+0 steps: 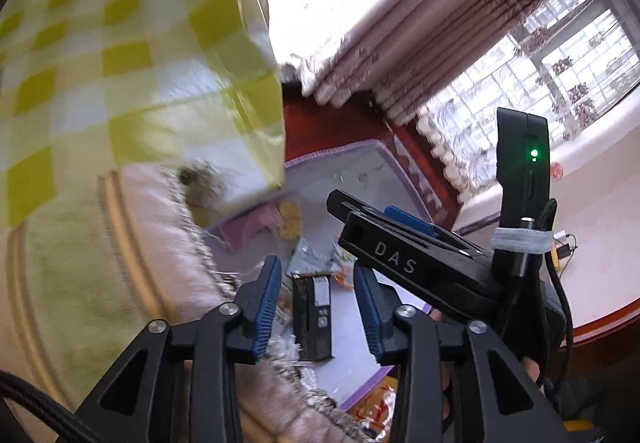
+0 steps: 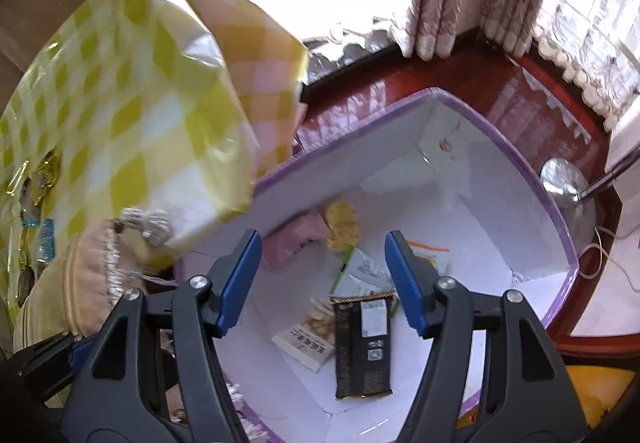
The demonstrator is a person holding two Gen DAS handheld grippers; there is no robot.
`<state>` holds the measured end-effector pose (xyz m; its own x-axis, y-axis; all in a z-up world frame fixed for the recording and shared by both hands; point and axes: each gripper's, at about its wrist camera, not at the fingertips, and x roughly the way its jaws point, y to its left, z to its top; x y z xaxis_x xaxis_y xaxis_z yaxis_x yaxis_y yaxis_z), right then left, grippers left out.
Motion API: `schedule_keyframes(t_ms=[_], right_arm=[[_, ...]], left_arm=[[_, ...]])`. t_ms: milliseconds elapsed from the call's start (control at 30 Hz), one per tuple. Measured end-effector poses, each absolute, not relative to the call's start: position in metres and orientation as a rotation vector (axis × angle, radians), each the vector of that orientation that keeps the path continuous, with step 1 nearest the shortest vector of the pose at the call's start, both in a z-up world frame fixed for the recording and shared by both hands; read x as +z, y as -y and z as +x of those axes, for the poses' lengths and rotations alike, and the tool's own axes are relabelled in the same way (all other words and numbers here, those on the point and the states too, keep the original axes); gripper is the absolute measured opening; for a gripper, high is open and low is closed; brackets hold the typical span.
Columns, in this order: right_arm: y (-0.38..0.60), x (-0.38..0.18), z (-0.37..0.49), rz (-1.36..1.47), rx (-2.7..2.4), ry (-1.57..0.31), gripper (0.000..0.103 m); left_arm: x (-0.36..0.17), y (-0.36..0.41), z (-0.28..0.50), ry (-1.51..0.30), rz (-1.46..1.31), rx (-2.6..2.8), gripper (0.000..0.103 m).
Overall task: Organize snacks
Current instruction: 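Move both tools back over the snacks on the table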
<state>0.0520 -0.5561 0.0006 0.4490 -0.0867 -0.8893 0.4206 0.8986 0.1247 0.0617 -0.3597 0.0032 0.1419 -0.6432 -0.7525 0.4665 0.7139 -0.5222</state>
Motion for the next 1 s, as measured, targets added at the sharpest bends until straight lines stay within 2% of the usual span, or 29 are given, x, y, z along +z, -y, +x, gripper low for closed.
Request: schedule_keyframes(t_ms=[67, 133, 300, 600, 1000], right_arm=[[0.548, 0.007, 0.056, 0.337, -0.301, -1.047, 0.069], [0.536, 0.012, 0.061, 0.312, -0.281, -1.033, 0.069], [0.512, 0.016, 0.066, 0.28, -0.228, -1.029, 0.069], [0.45, 0.023, 0.074, 0.216, -0.075, -1.017, 0.07], [0.376, 0.031, 0.087, 0.072, 0.098, -1.008, 0.079]], left_arm=[[0.007, 0.347, 0.062, -1.149, -0.193, -0.779, 0.049], [0.011, 0.33, 0.065, -1.123, -0.215, -0.739, 0.05], [0.021, 0.279, 0.069, -1.037, -0.293, -0.626, 0.064], [0.012, 0.167, 0.074, -0.989, -0.503, -0.387, 0.066], [0.005, 0.047, 0.057, -0.939, -0.583, -0.141, 0.068]])
